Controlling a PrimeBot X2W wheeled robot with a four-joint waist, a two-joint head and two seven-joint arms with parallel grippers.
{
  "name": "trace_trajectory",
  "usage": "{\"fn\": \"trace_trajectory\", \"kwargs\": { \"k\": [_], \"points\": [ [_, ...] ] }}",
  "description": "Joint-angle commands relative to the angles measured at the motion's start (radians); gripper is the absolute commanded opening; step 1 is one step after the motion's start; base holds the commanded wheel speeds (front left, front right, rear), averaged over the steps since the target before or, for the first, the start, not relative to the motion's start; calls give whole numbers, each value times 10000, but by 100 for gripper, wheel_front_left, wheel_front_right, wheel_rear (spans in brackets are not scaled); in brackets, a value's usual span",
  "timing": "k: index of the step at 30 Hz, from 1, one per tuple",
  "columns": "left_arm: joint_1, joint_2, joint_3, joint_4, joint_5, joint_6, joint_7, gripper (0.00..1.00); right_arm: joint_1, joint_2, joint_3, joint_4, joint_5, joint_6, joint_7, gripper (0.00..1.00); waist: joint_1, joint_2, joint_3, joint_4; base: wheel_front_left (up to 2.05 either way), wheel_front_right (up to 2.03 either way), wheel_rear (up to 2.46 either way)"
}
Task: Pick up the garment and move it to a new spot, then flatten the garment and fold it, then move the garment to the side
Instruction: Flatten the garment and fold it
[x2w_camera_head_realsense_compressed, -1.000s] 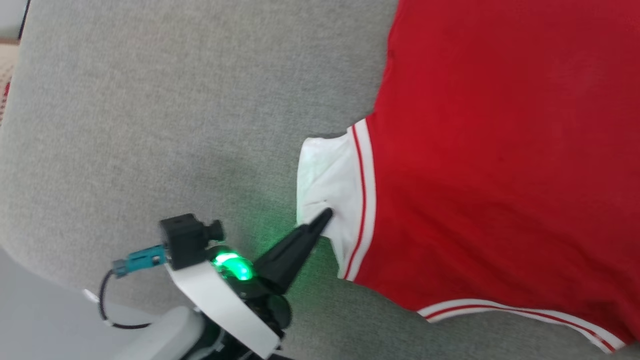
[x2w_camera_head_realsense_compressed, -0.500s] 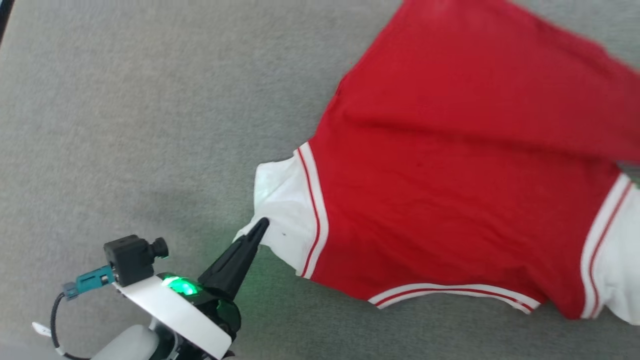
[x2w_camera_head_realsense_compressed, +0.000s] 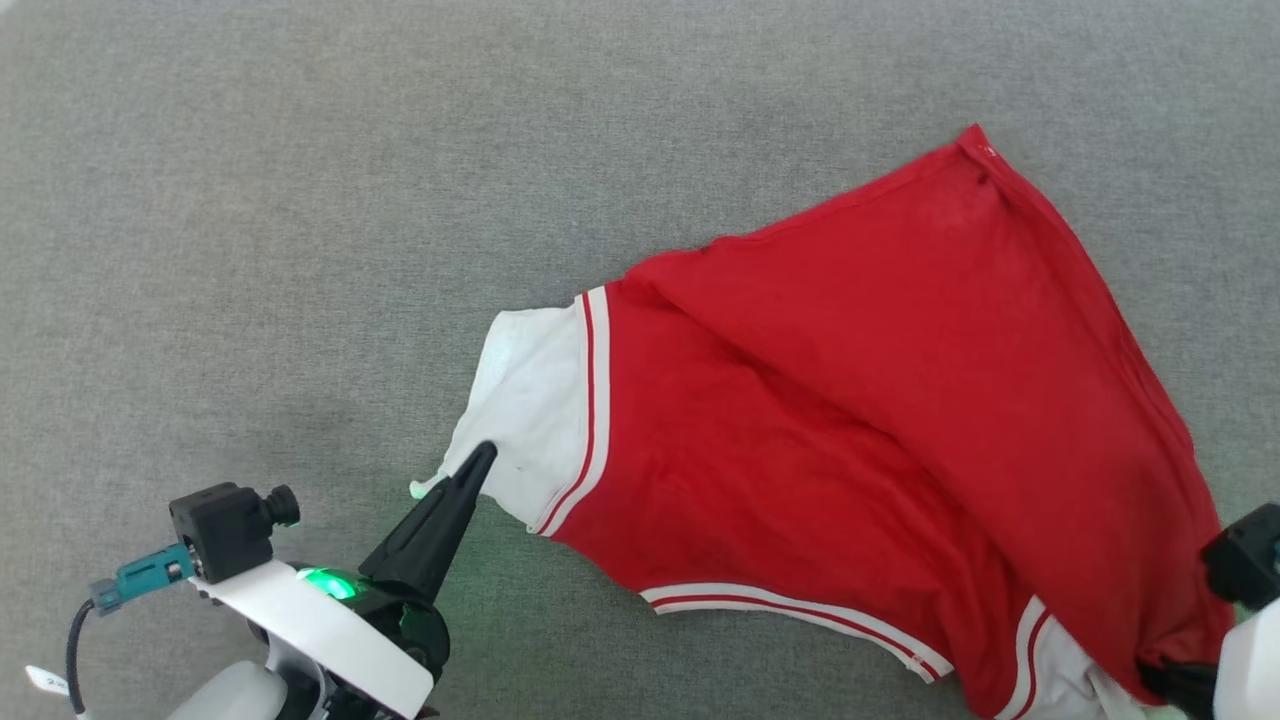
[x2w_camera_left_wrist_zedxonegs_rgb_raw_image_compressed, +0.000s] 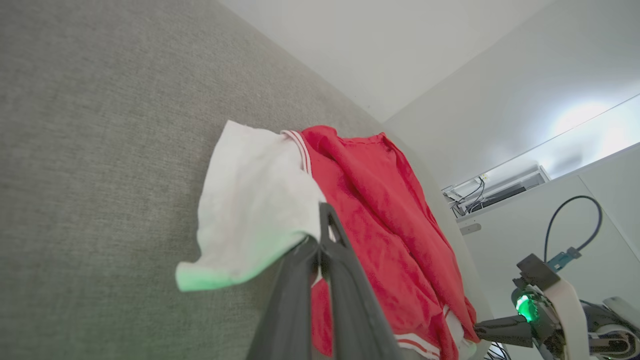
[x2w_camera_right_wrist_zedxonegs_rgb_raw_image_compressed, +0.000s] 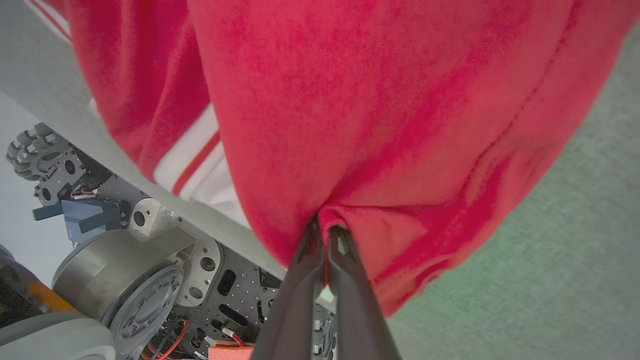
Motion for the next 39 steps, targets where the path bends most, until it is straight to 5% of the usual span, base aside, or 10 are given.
{"fn": "trace_trajectory", "kwargs": {
  "k": [1, 3, 5, 6, 13, 19, 30, 38, 39],
  "points": [
    [-37, 39, -24, 25, 68, 23, 58, 0, 377, 357, -299, -461, -310, -4, 217, 0, 0, 0, -8, -42, 0, 0, 0],
    [-66, 29, -92, 35, 87, -5, 148, 0, 609, 698, -611, -882, -621, -4, 299, 9, 0, 0, -17, -75, 0, 0, 0],
    [-82, 23, -122, 54, 108, -6, 166, 0, 681, 996, -998, -1235, -917, -4, 344, 83, 0, 0, -41, -99, 0, 0, 0],
    [-89, 10, -149, 68, 105, -19, 191, 0, 742, 1118, -1170, -1420, -972, -4, 395, 100, 0, 0, -70, -80, 0, 0, 0],
    [-160, -76, -163, 115, 113, -88, 202, 0, 693, 1610, -3066, -2710, -579, -4, 991, 100, 0, 0, -82, 135, 0, 0, 0],
    [-521, -373, -327, 203, 269, -203, 273, 0, -1392, 1349, -4076, -2520, -734, -4, 899, 100, 0, 0, 238, 512, 0, 0, 0],
    [-1461, -1110, -698, 652, 404, -483, 420, 0, -7046, 1290, -390, 1941, -2301, -4, -182, 100, 0, 0, 1410, 1300, 0, 0, 0],
    [-1837, -1536, -972, 1032, 444, -581, 265, 0, -8501, 967, 2460, 4205, -2441, -3, -240, 100, 0, 0, 1801, 1689, 0, 0, 0],
    [-1835, -1534, -986, 1081, 434, -588, 260, 0, -8549, 952, 2667, 4337, -2343, -3, -246, 78, 0, 0, 1802, 1699, 0, 0, 0]
  ]
}}
